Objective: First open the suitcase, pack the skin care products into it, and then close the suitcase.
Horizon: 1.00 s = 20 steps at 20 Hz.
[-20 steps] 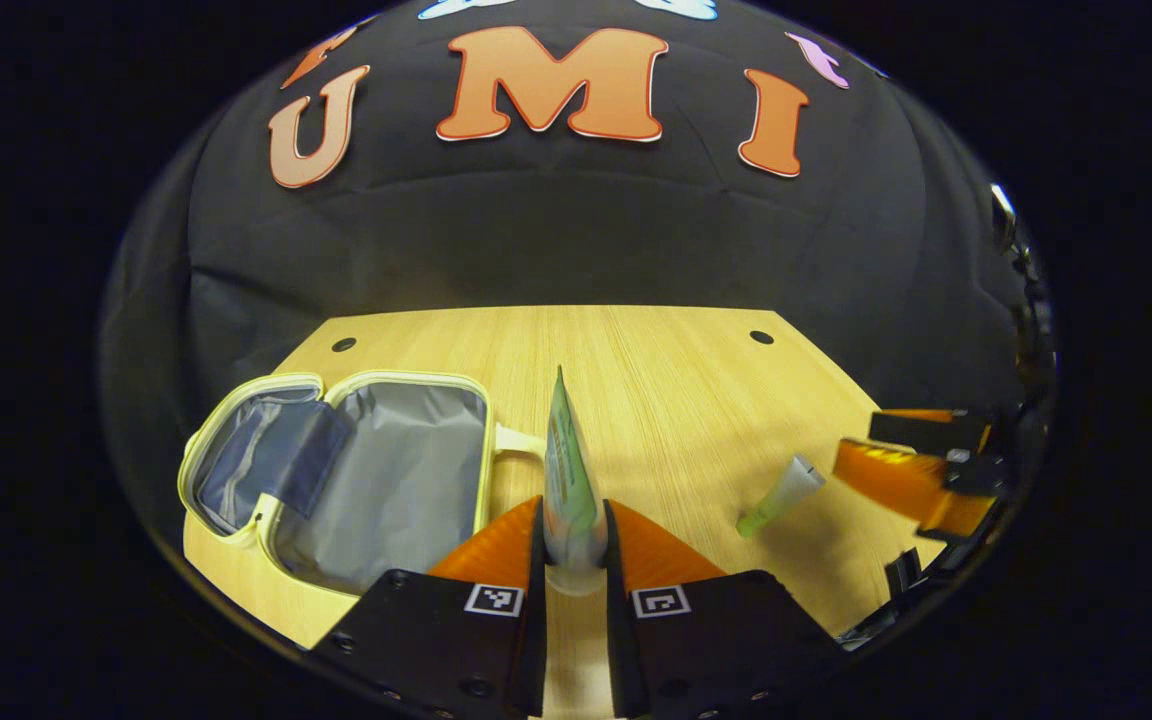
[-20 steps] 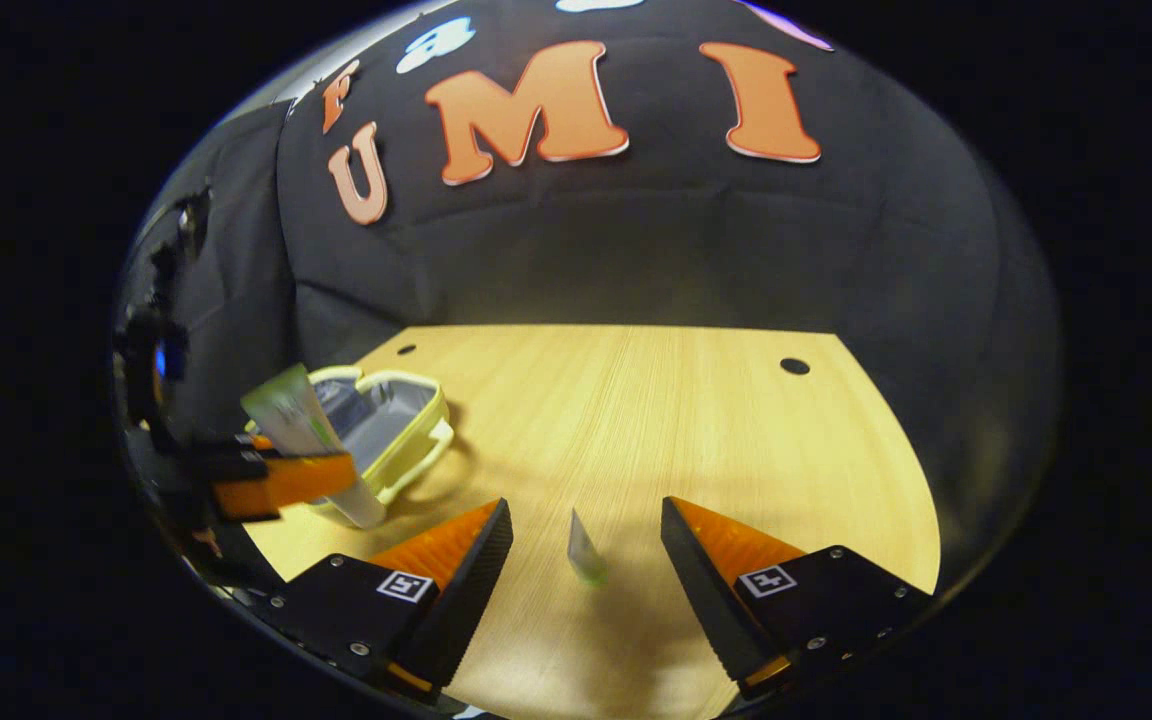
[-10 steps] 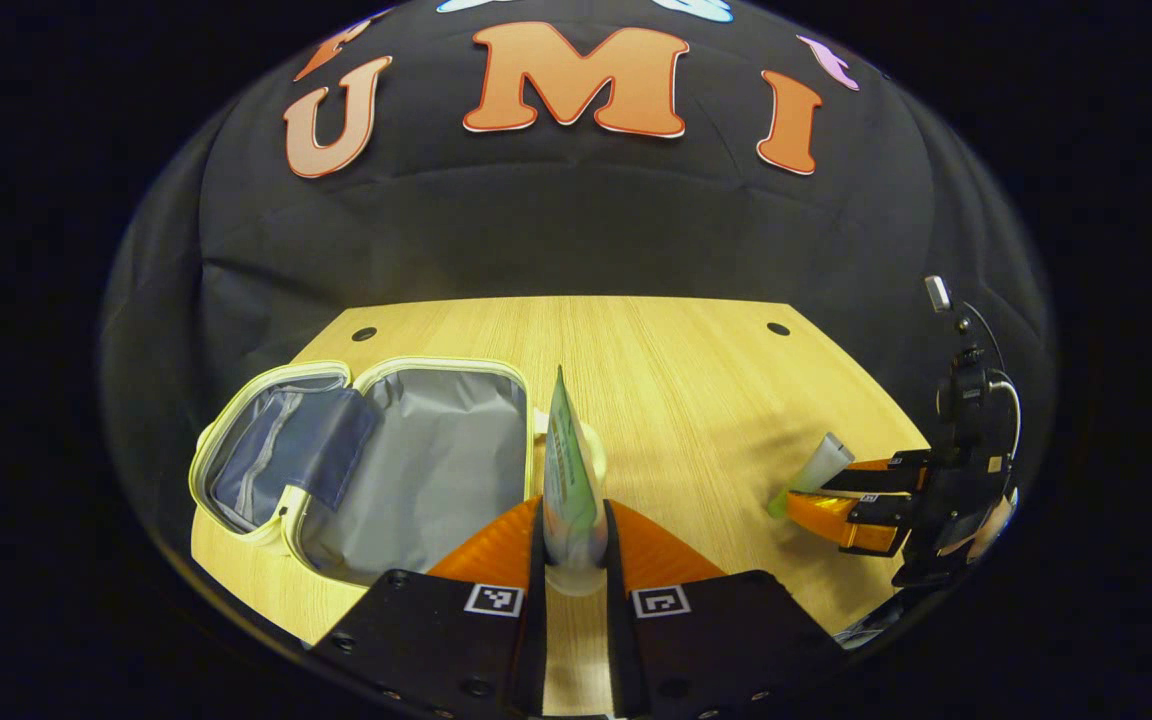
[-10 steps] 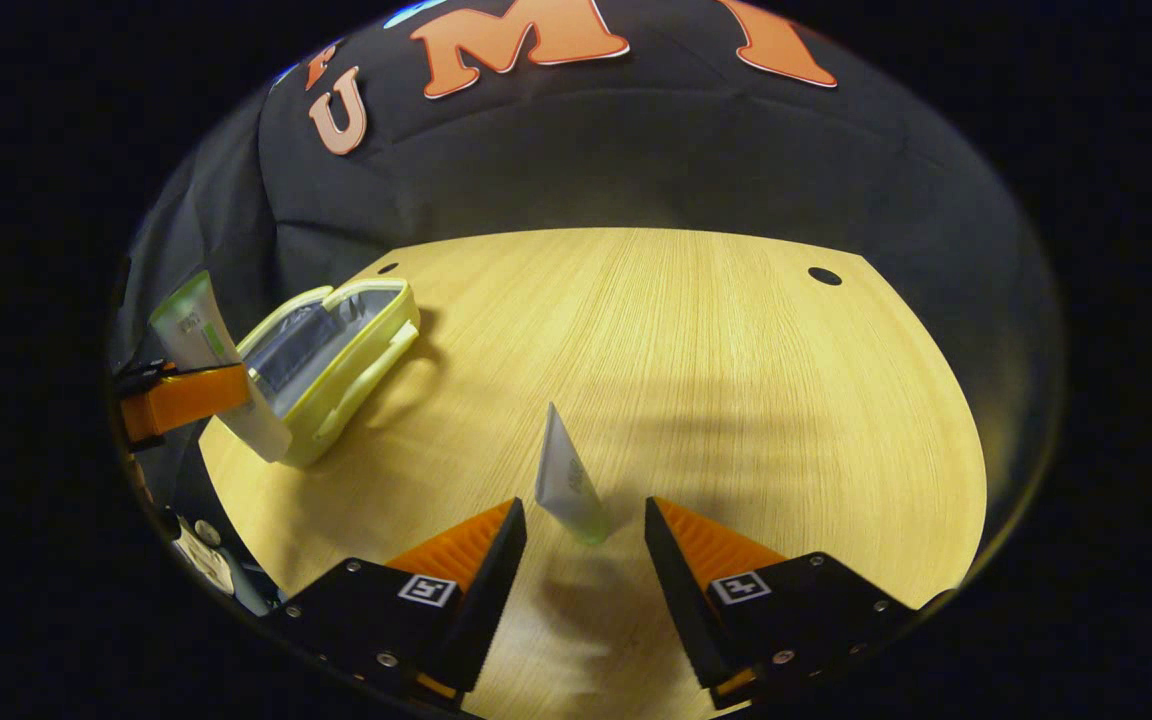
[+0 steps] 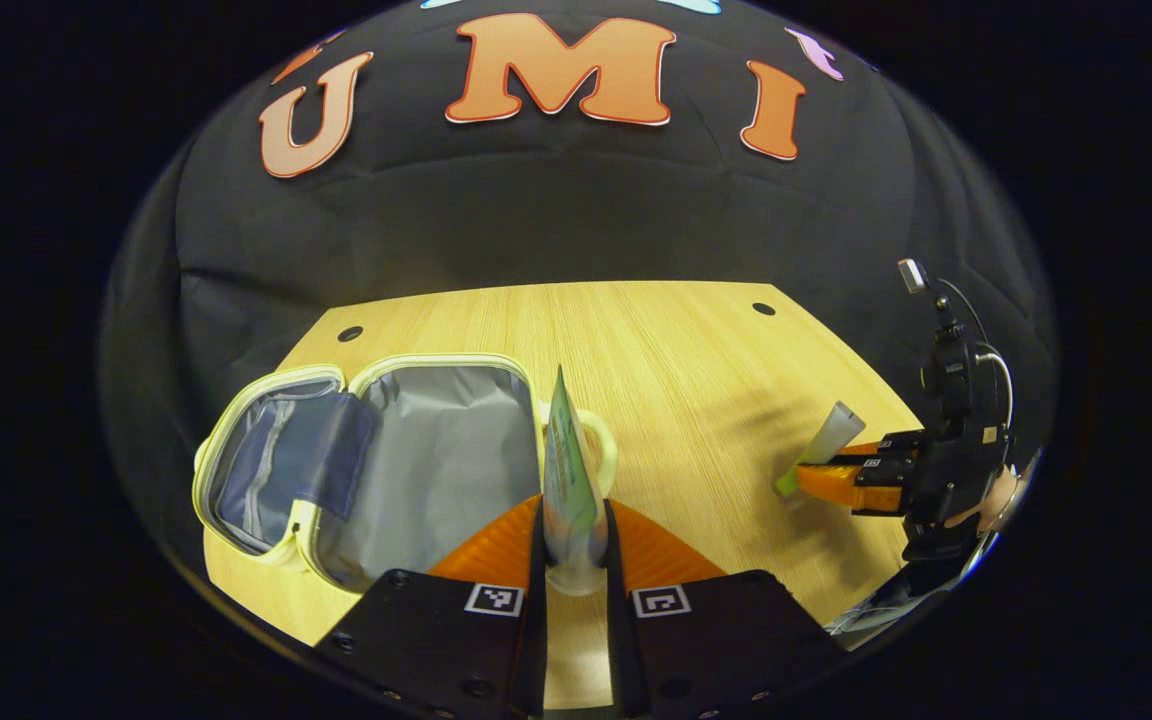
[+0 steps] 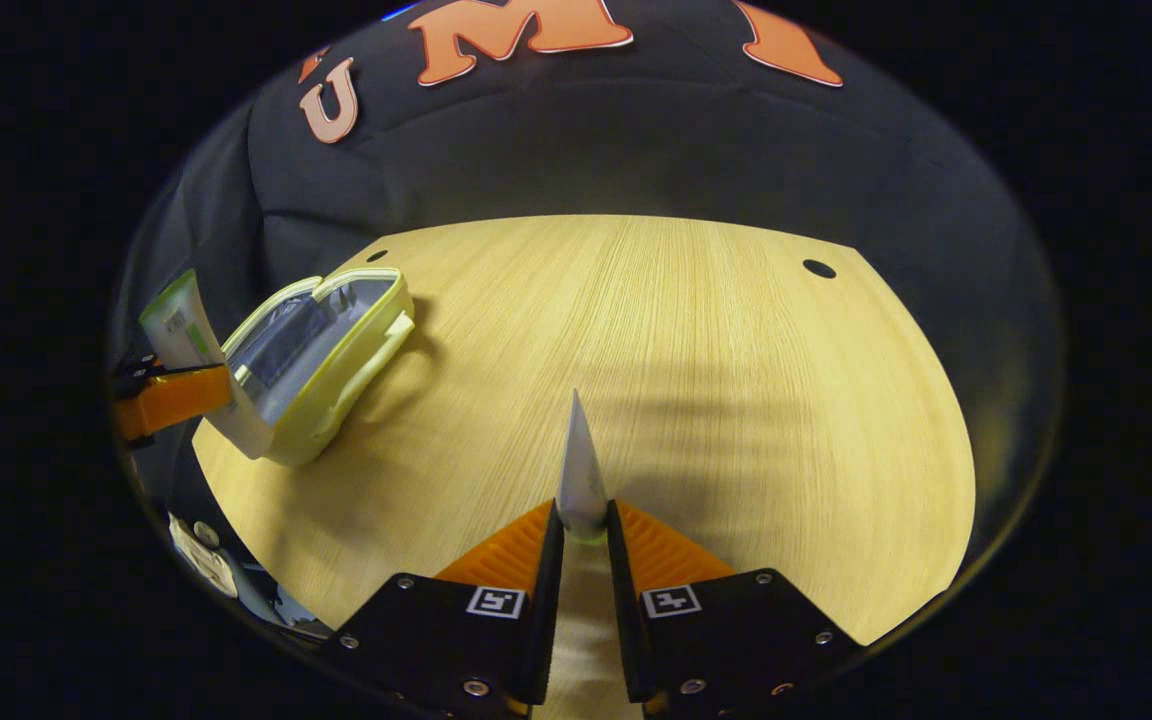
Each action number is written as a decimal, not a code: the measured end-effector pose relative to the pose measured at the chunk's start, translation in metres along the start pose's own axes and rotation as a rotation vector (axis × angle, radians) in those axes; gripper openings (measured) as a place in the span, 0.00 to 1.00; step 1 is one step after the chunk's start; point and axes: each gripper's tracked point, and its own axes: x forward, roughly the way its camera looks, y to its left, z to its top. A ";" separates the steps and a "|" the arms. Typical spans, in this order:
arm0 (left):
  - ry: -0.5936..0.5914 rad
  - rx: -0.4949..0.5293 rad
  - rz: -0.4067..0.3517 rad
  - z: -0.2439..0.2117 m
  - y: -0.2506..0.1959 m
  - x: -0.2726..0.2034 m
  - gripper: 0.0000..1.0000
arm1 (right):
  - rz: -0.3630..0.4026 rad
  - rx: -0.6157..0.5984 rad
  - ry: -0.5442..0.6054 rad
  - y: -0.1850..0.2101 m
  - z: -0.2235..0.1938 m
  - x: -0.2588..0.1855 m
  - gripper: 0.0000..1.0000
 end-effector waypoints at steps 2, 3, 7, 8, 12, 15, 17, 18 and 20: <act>0.024 -0.005 -0.026 0.007 0.014 -0.010 0.24 | -0.029 -0.030 -0.001 0.007 0.013 -0.015 0.23; 0.039 -0.014 -0.035 0.011 0.023 -0.016 0.25 | -0.025 -0.034 -0.007 0.015 0.023 -0.024 0.29; 0.104 -0.030 -0.071 0.016 0.066 -0.021 0.25 | 0.028 -0.002 -0.022 0.067 0.053 -0.045 0.29; 0.138 -0.031 -0.070 0.012 0.080 -0.019 0.25 | 0.043 0.001 -0.020 0.082 0.058 -0.048 0.29; 0.313 -0.059 -0.086 -0.009 0.121 -0.006 0.25 | 0.123 0.028 -0.035 0.141 0.078 -0.061 0.29; 0.399 0.010 -0.070 -0.009 0.142 0.007 0.25 | 0.154 0.091 -0.019 0.170 0.078 -0.063 0.29; 0.444 0.030 -0.074 -0.009 0.150 0.018 0.25 | 0.140 0.110 -0.008 0.178 0.075 -0.061 0.29; 0.468 0.034 -0.083 -0.011 0.151 0.024 0.25 | 0.130 0.116 -0.001 0.180 0.072 -0.061 0.29; 0.520 0.027 -0.105 -0.020 0.144 0.032 0.25 | 0.110 0.127 0.014 0.182 0.067 -0.061 0.29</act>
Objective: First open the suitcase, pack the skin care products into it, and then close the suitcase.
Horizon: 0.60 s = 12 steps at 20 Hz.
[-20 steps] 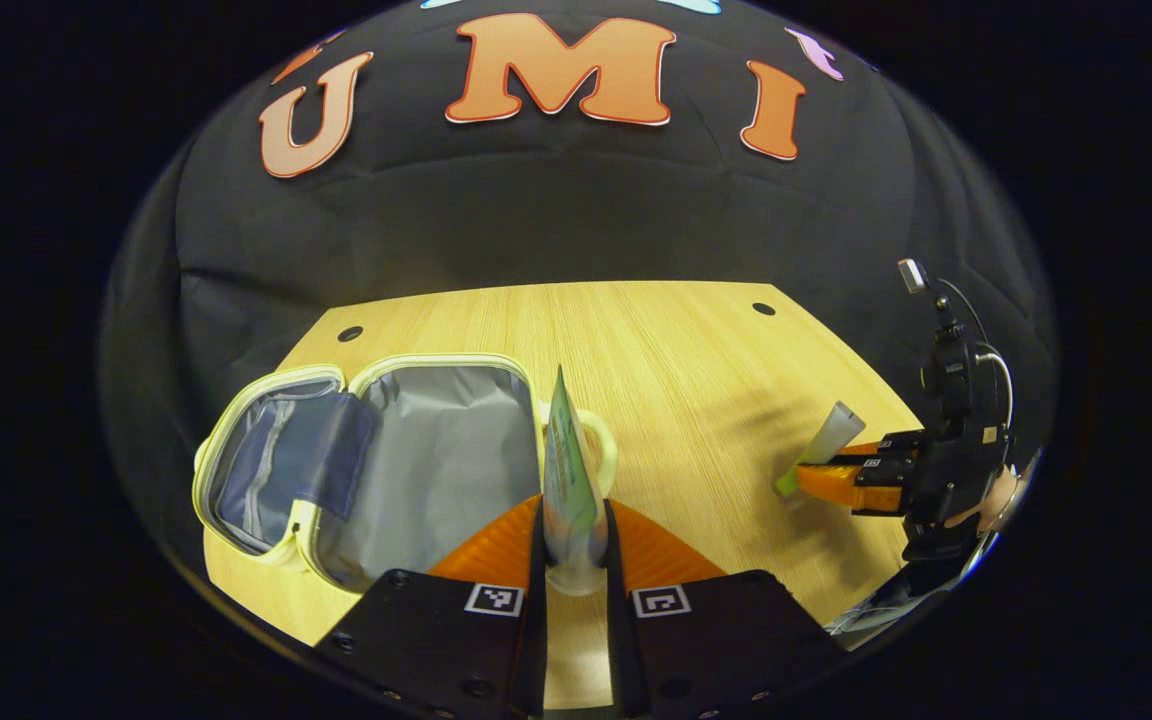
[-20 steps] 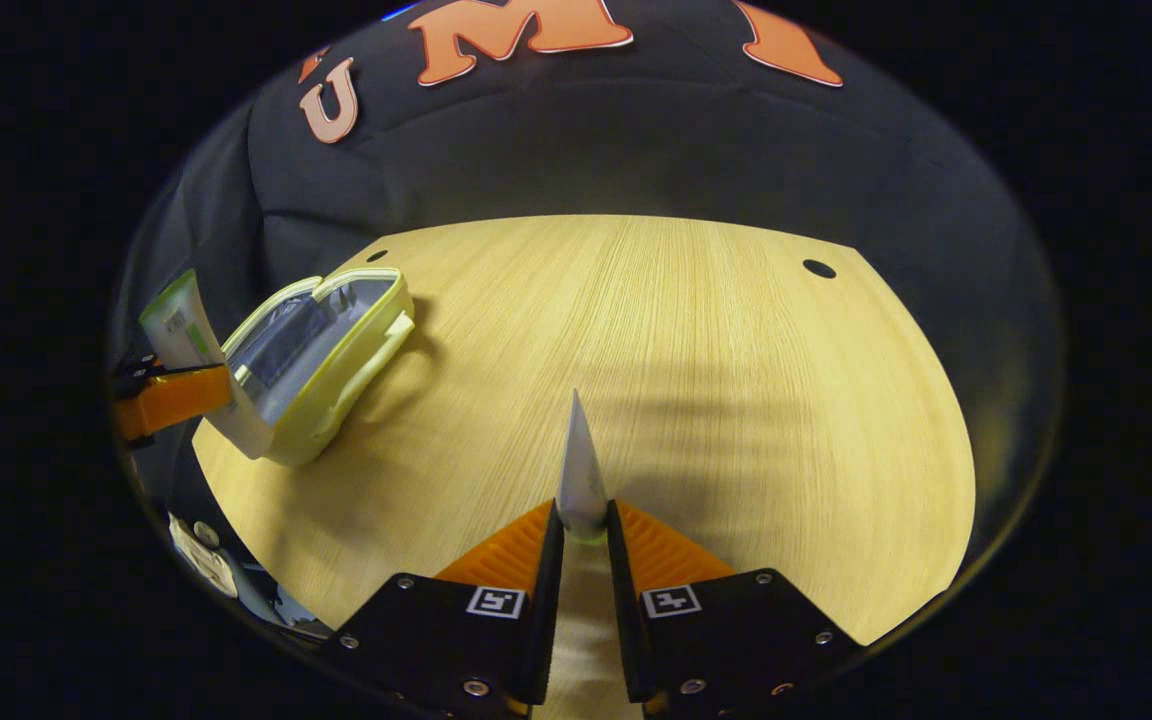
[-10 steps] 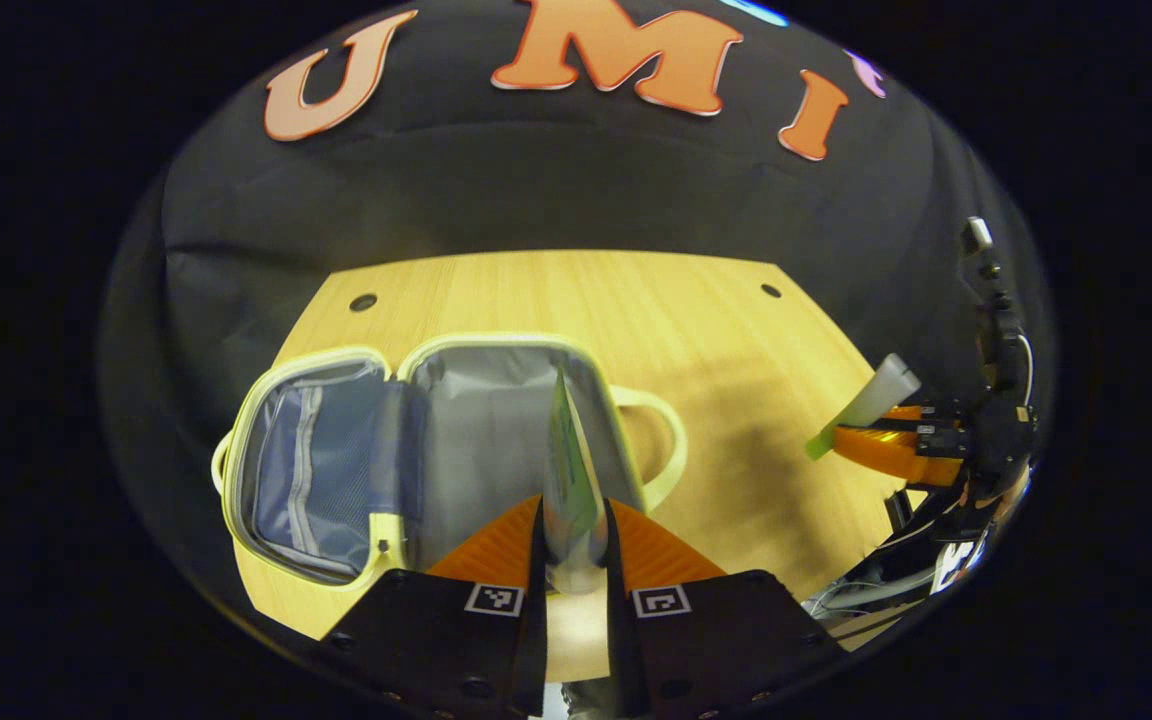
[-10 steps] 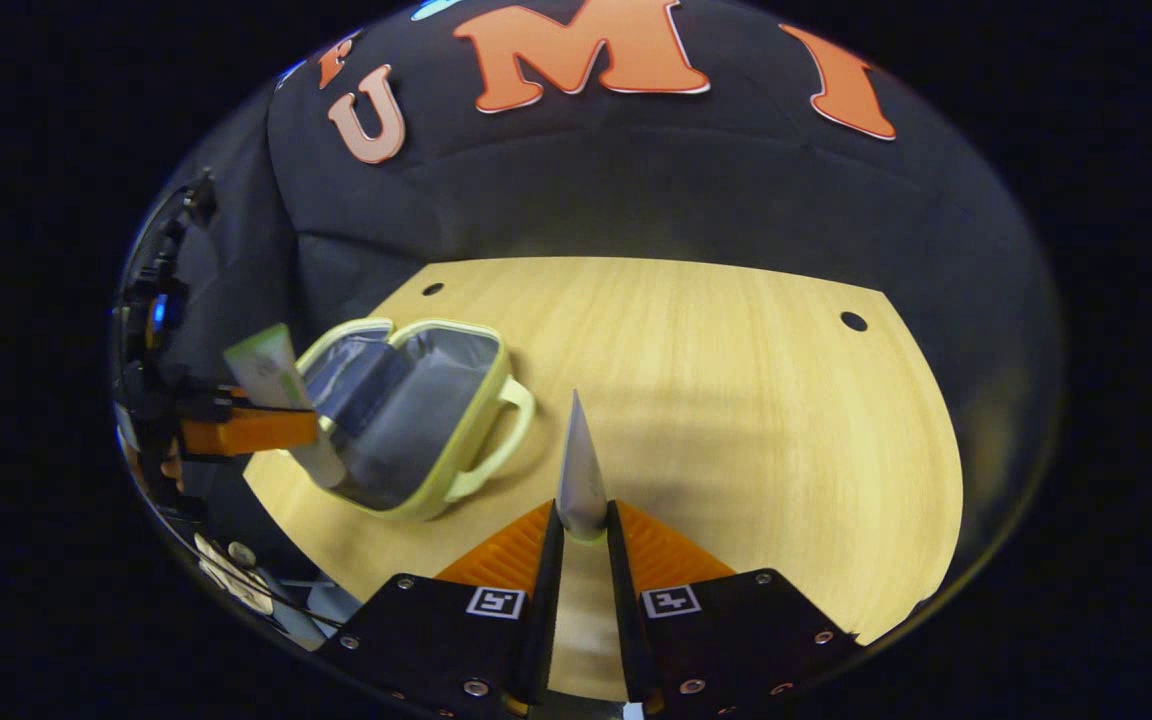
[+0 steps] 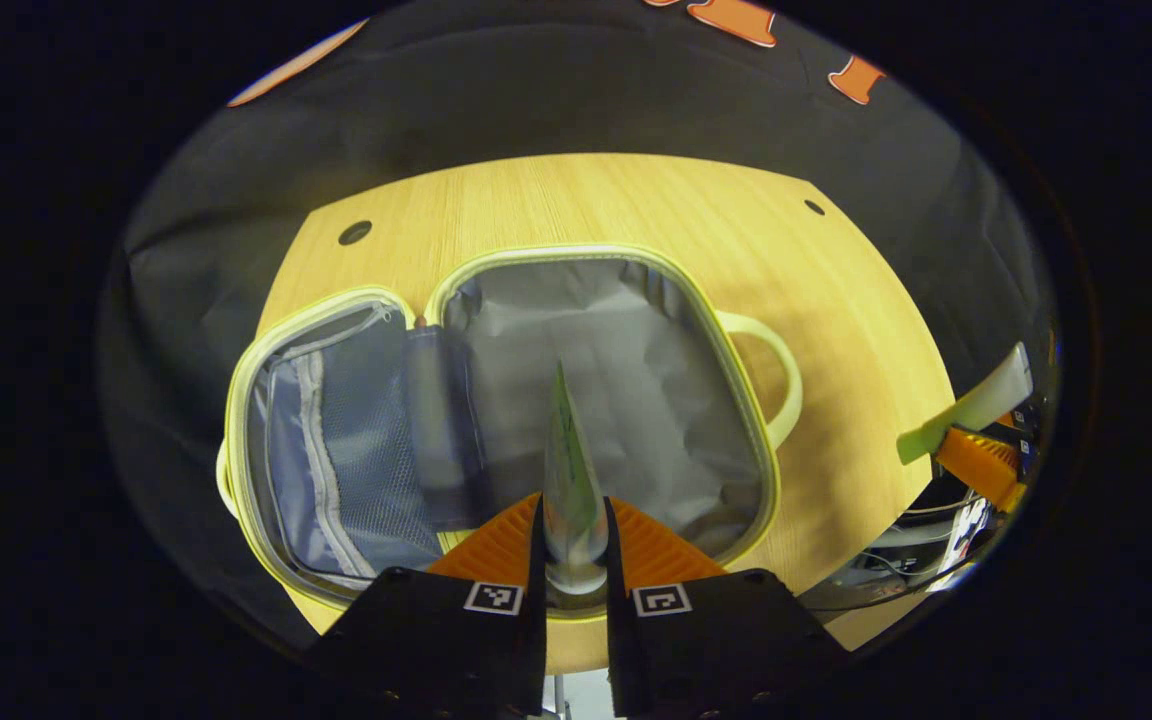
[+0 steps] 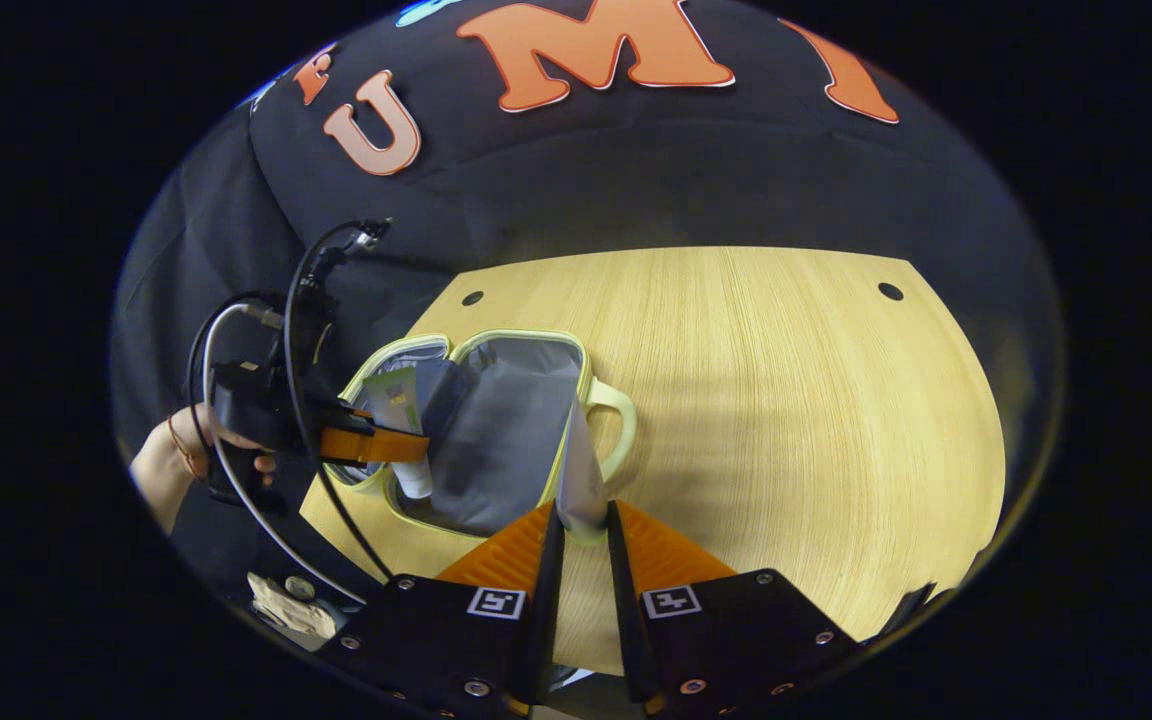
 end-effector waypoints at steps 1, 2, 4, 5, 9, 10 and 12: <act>0.024 -0.005 -0.007 -0.003 0.000 0.003 0.28 | -0.007 0.009 0.002 0.002 -0.001 0.000 0.29; 0.038 -0.004 -0.021 -0.007 0.000 0.006 0.29 | -0.013 0.017 0.002 0.003 0.000 0.001 0.29; 0.035 -0.001 -0.032 -0.007 0.003 0.013 0.35 | -0.022 0.035 0.001 0.006 0.000 0.001 0.29; 0.026 0.002 -0.031 -0.006 0.005 0.014 0.35 | -0.024 0.042 0.004 0.008 0.000 0.000 0.29; -0.023 0.015 0.000 -0.001 0.021 0.000 0.99 | -0.032 0.041 0.007 0.011 0.002 0.002 0.29; -0.037 0.011 0.001 -0.001 0.024 -0.004 0.98 | -0.031 0.040 0.009 0.015 0.003 0.004 0.29; -0.068 -0.003 -0.004 -0.002 0.030 -0.012 0.98 | -0.025 0.035 0.008 0.018 0.006 0.004 0.29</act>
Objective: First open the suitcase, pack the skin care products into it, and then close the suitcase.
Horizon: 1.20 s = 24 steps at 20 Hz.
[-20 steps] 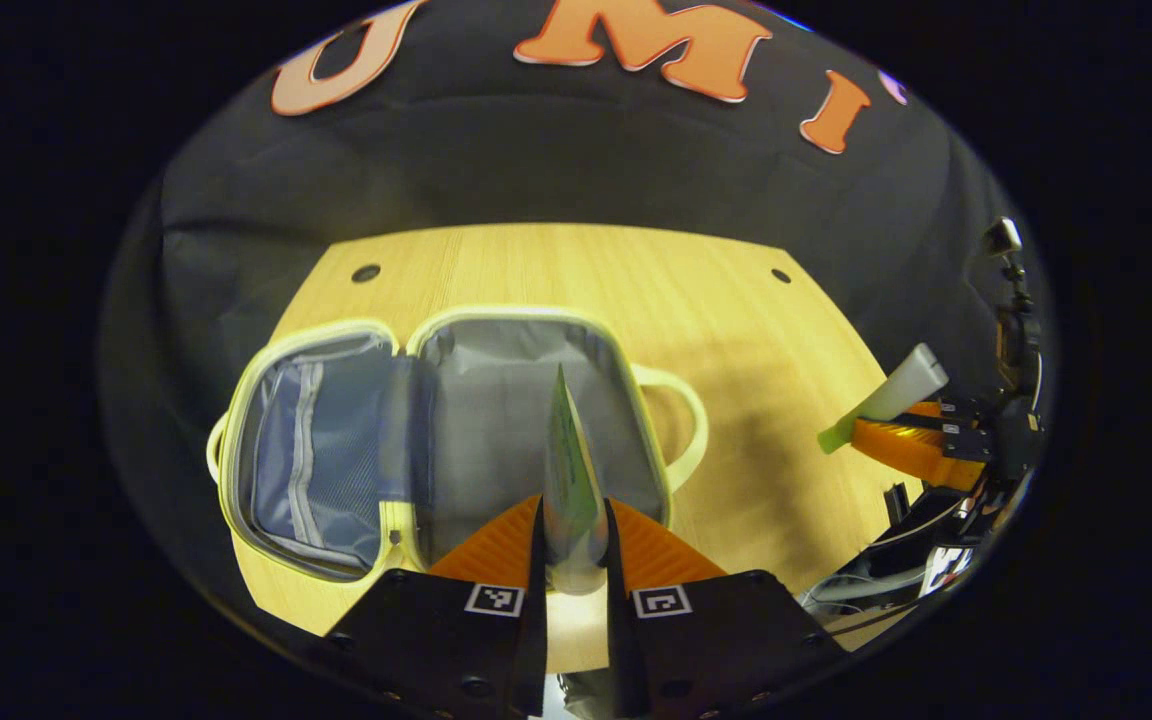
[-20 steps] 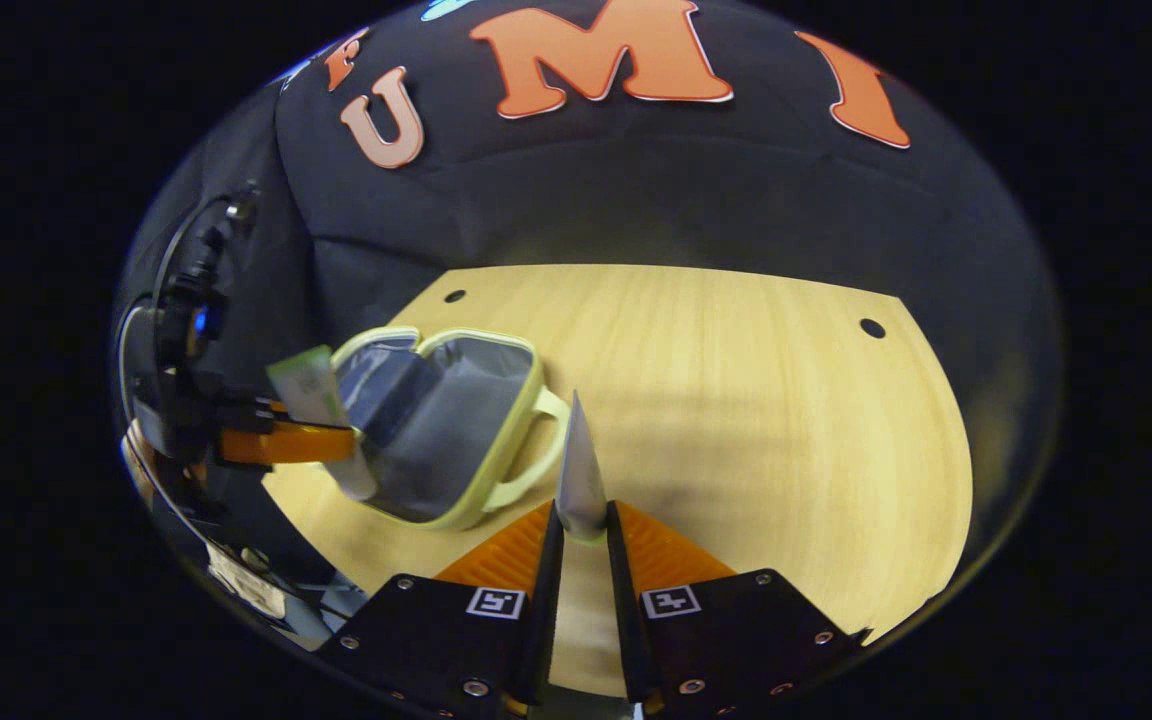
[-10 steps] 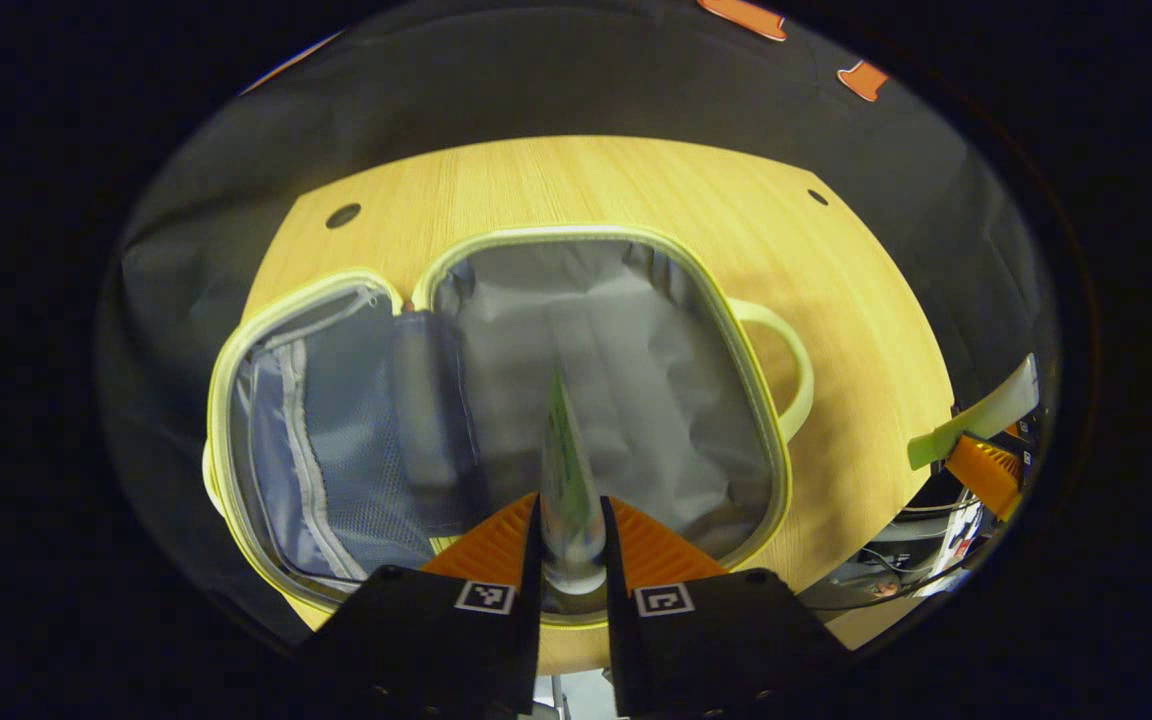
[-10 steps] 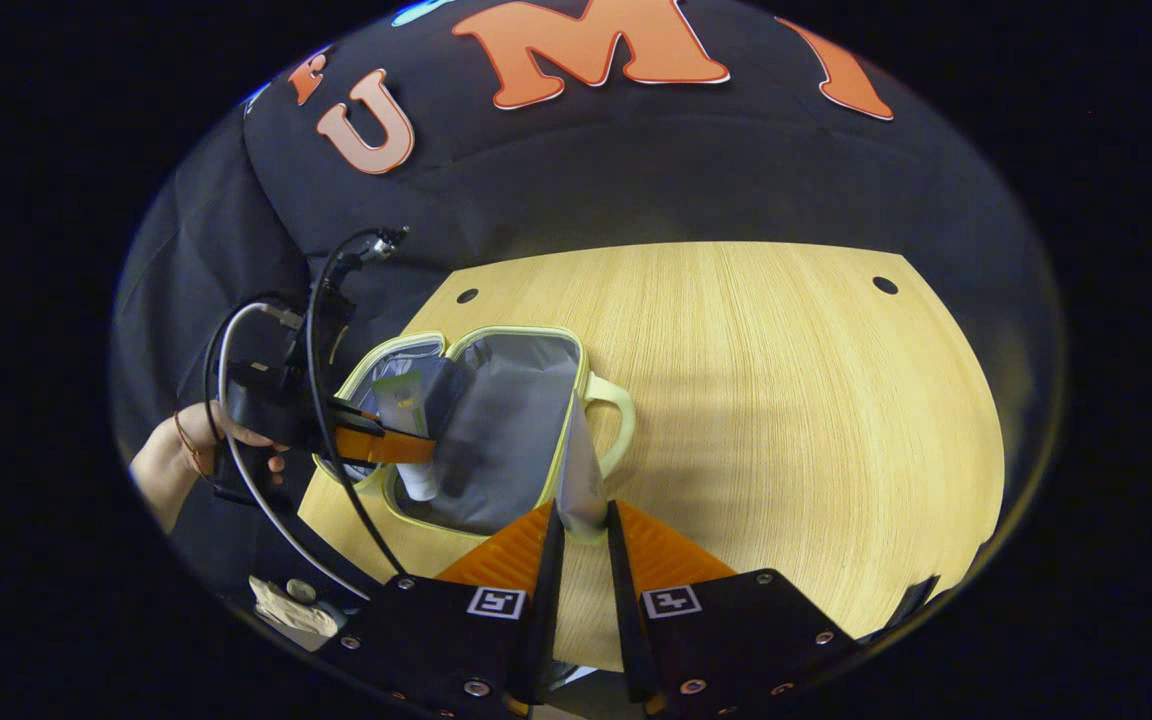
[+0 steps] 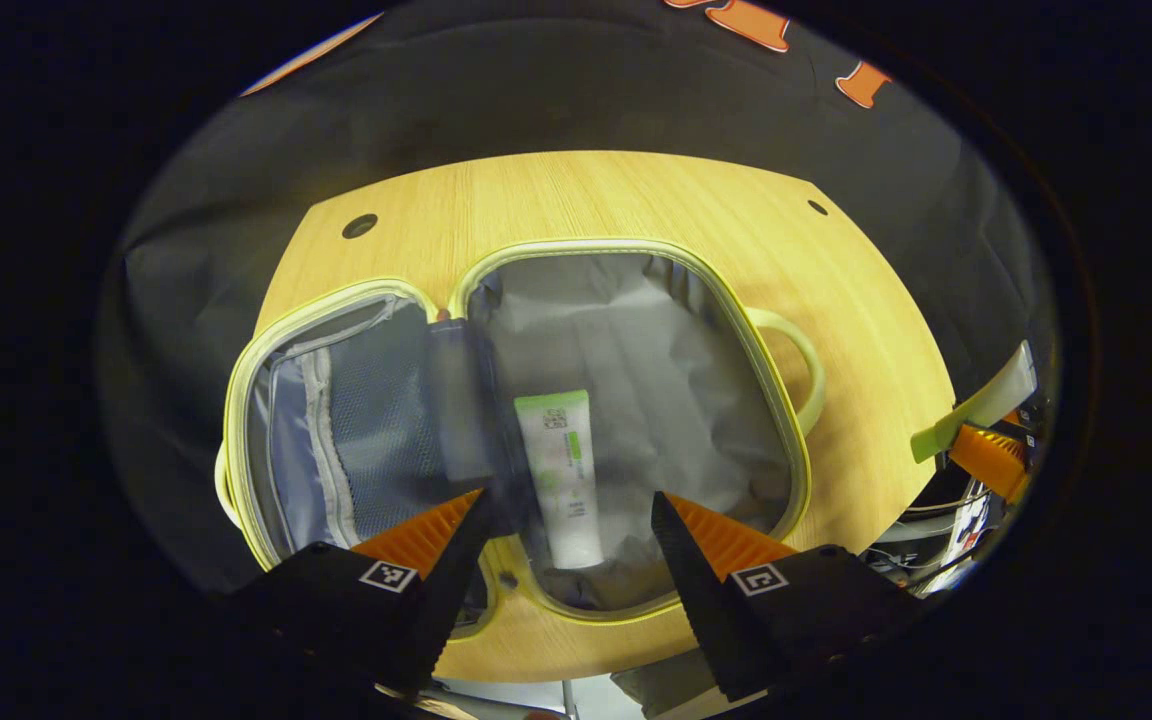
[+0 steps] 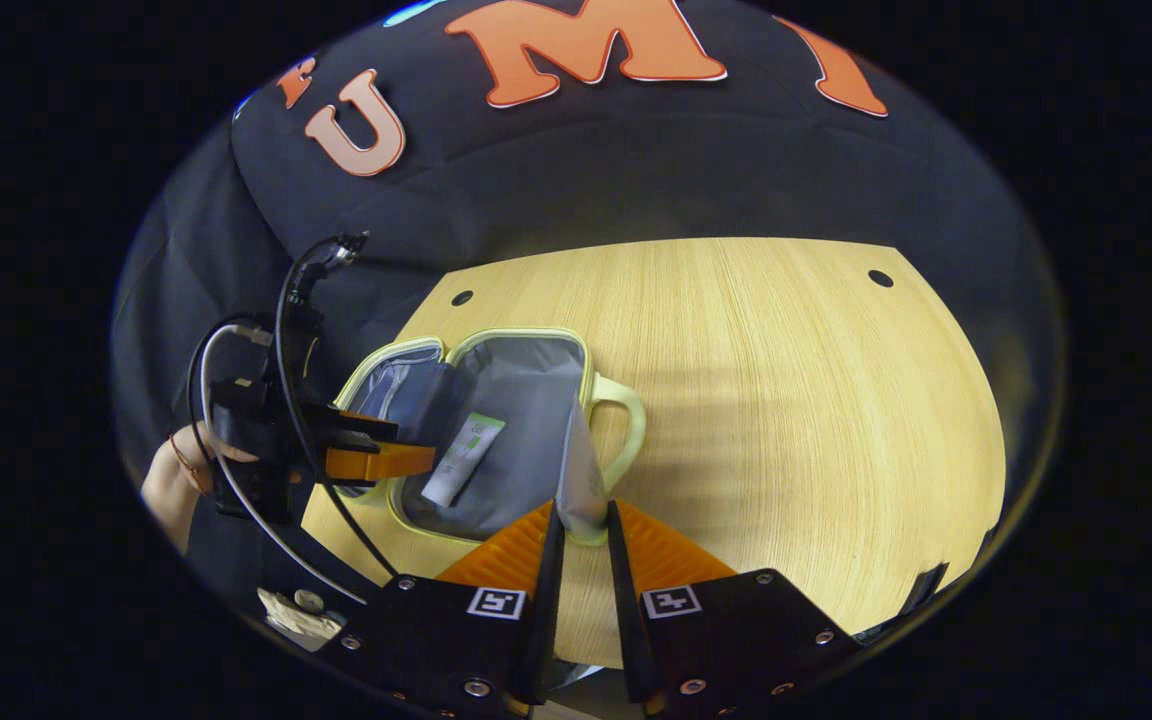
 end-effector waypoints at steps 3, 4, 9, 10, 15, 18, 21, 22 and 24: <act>-0.048 -0.035 0.002 -0.001 0.013 -0.019 0.98 | 0.014 -0.029 0.007 0.014 0.007 0.006 0.29; -0.065 -0.052 -0.004 -0.001 0.017 -0.025 0.98 | 0.020 -0.048 0.012 0.021 0.010 0.007 0.29; -0.131 -0.121 0.026 -0.008 0.058 -0.059 0.98 | 0.101 -0.080 0.059 0.071 0.016 0.031 0.29; -0.137 -0.132 0.042 -0.014 0.070 -0.067 0.98 | 0.099 -0.077 0.085 0.076 0.012 0.039 0.29; -0.170 -0.194 0.071 -0.027 0.110 -0.093 0.98 | 0.076 -0.031 0.209 0.087 -0.010 0.084 0.29; -0.162 -0.216 0.081 -0.041 0.133 -0.095 0.98 | 0.026 -0.019 0.258 0.082 -0.023 0.103 0.29; -0.157 -0.236 0.096 -0.053 0.152 -0.097 0.98 | 0.019 0.001 0.263 0.085 -0.024 0.107 0.24; -0.155 -0.245 0.105 -0.057 0.158 -0.098 0.98 | 0.016 0.009 0.257 0.087 -0.023 0.109 0.32; -0.155 -0.268 0.104 -0.060 0.167 -0.098 0.98 | 0.013 0.025 0.250 0.089 -0.020 0.110 0.39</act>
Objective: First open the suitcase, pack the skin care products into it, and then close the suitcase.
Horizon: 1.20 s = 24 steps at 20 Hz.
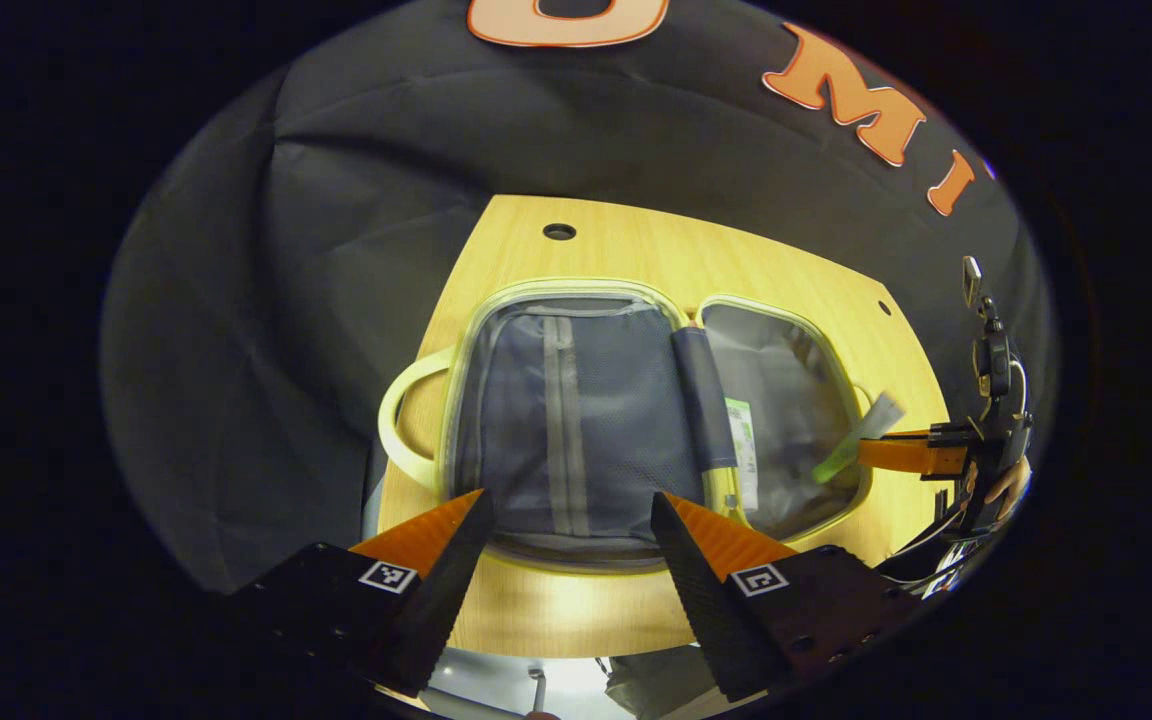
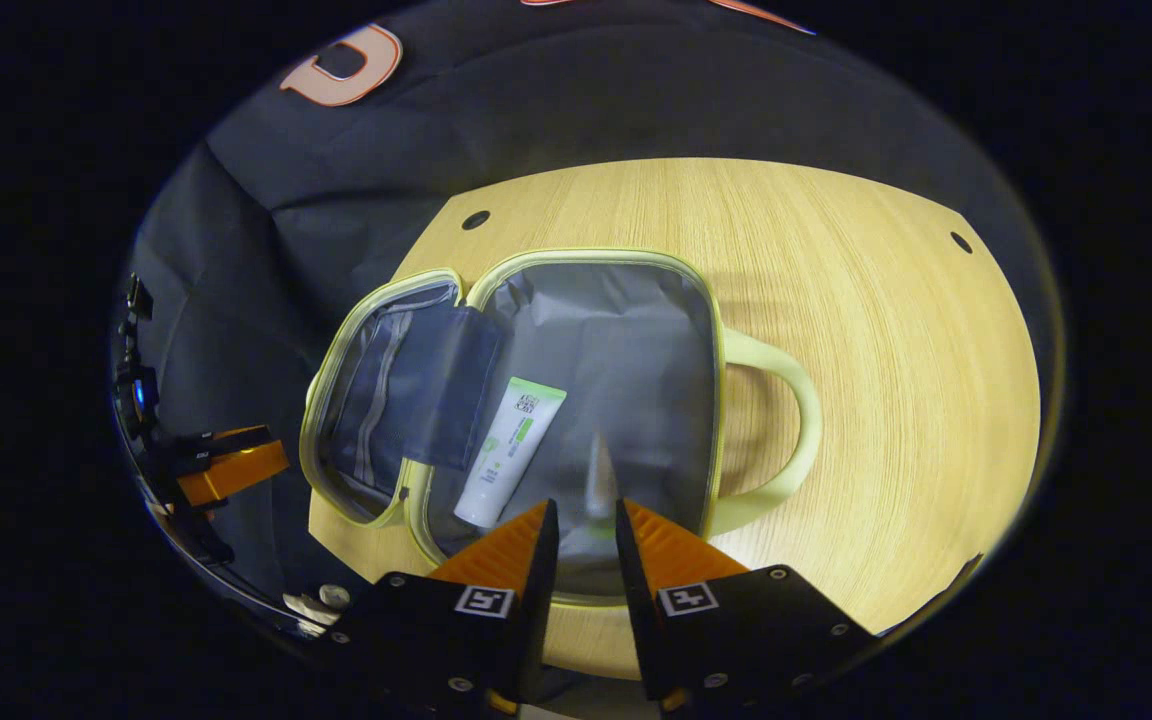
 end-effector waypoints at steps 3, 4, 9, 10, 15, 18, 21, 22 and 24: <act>-0.018 -0.028 0.005 0.002 0.011 0.005 0.98 | 0.007 0.010 -0.033 0.003 0.007 -0.002 0.72; -0.026 -0.036 0.005 0.003 0.016 0.004 0.98 | 0.005 0.012 -0.042 0.003 0.007 -0.003 0.87; -0.069 -0.098 -0.016 0.007 0.045 0.005 0.98 | 0.010 0.026 -0.070 0.009 0.012 -0.008 0.96; -0.079 -0.126 -0.020 0.009 0.055 0.007 0.98 | 0.015 0.031 -0.076 0.010 0.013 -0.010 0.96; -0.145 -0.317 -0.063 0.018 0.110 0.025 0.98 | 0.029 0.041 -0.091 0.012 0.018 -0.020 0.96; -0.193 -0.438 -0.103 0.027 0.143 0.043 0.98 | 0.023 0.047 -0.103 0.011 0.021 -0.025 0.96; -0.186 -0.582 -0.163 0.022 0.165 0.065 0.98 | 0.015 0.053 -0.107 0.009 0.021 -0.026 0.96; -0.196 -0.643 -0.212 0.024 0.165 0.068 0.98 | 0.012 0.054 -0.106 0.009 0.021 -0.027 0.96; -0.225 -0.745 -0.314 0.029 0.159 0.073 0.98 | 0.009 0.055 -0.102 0.009 0.020 -0.027 0.96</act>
